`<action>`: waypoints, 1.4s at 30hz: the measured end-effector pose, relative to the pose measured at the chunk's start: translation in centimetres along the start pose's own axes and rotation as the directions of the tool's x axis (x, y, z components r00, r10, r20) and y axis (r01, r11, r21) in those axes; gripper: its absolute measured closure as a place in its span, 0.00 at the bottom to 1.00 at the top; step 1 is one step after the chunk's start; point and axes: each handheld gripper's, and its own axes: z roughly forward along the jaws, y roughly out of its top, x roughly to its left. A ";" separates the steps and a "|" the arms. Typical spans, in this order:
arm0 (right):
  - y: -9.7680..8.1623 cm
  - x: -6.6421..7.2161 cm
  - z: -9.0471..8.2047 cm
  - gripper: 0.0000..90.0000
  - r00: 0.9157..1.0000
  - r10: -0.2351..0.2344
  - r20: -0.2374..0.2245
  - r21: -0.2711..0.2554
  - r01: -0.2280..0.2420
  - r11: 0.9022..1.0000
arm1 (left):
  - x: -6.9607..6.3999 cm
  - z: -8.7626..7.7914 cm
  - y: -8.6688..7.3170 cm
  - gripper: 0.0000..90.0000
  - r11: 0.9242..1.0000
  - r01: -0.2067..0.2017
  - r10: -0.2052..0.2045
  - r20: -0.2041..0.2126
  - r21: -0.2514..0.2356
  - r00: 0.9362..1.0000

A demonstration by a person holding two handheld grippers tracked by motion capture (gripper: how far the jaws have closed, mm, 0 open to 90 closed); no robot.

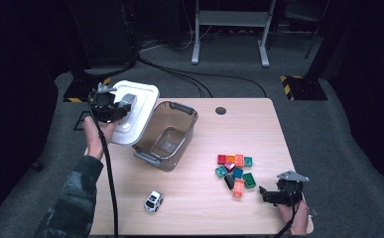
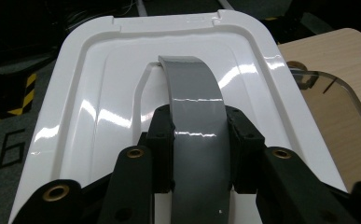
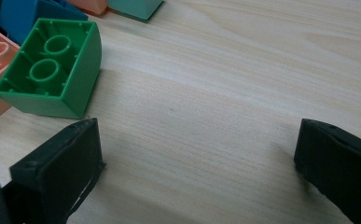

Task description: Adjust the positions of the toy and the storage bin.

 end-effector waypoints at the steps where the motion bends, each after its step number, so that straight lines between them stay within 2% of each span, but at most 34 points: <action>1: 0.0 0.0 0.0 0.00 1.000 0.000 0.000 0.000 0.000 1.000 | 0.2 -0.1 0.0 0.74 1.000 0.000 0.000 -0.004 0.000 1.000; 10: 0.0 0.0 0.0 0.00 1.000 0.001 0.000 0.000 -0.001 1.000 | 2.8 -0.7 -1.0 0.74 0.999 0.047 -0.047 -0.059 -0.007 0.997; 16: 0.0 0.0 0.0 0.00 1.000 0.002 0.001 0.000 -0.002 1.000 | 4.4 -0.4 -2.0 0.74 0.997 0.075 -0.075 -0.091 0.001 0.993; 30: 0.0 0.0 0.0 0.00 1.000 0.002 0.002 0.000 -0.002 1.000 | 6.6 1.7 -5.1 0.74 0.990 0.134 -0.128 -0.128 0.033 0.983; 37: 0.0 0.0 0.0 0.00 1.000 0.002 0.002 0.000 -0.002 1.000 | 7.3 2.4 -6.4 0.74 0.989 0.145 -0.139 -0.138 0.034 0.981; 42: 0.0 0.0 0.0 0.00 1.000 0.002 0.002 0.000 -0.002 1.000 | 7.8 3.3 -7.8 0.74 0.985 0.164 -0.155 -0.140 0.058 0.978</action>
